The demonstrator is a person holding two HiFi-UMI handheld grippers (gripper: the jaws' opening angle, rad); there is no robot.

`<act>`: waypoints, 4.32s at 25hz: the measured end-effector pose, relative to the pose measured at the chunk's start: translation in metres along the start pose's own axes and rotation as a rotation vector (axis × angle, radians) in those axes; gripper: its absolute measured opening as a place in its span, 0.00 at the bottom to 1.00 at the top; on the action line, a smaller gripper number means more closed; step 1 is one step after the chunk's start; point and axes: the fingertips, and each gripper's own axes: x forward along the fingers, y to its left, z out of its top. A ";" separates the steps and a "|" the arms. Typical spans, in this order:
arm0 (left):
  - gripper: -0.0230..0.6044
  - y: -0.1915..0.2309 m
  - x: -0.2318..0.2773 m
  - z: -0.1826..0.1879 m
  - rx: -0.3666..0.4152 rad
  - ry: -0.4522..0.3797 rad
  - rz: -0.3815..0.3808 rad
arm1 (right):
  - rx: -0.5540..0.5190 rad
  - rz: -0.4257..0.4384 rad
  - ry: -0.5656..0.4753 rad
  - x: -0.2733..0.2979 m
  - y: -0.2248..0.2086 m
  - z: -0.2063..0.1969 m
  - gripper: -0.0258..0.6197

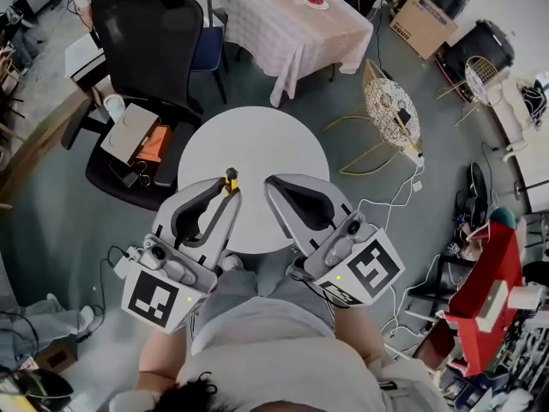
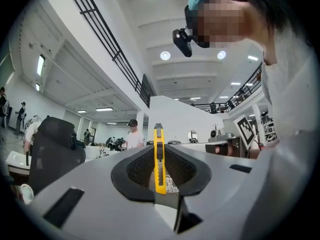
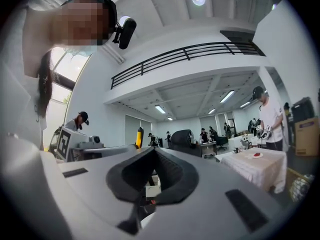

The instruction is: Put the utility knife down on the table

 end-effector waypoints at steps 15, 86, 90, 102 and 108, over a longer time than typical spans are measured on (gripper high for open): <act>0.14 0.029 0.022 -0.100 -0.067 0.252 -0.190 | 0.061 -0.227 0.033 0.012 -0.028 -0.053 0.05; 0.06 0.022 -0.013 -0.428 0.000 1.080 -0.275 | 0.205 -0.342 0.158 -0.028 -0.064 -0.126 0.05; 0.05 0.025 -0.013 -0.411 -0.019 1.061 -0.251 | 0.199 -0.307 0.155 -0.022 -0.059 -0.118 0.05; 0.05 0.029 0.008 -0.272 -0.058 0.744 -0.059 | 0.153 -0.102 0.146 -0.001 -0.036 -0.094 0.05; 0.05 0.019 0.006 -0.189 -0.068 0.555 0.025 | 0.124 -0.007 0.130 0.001 -0.019 -0.077 0.05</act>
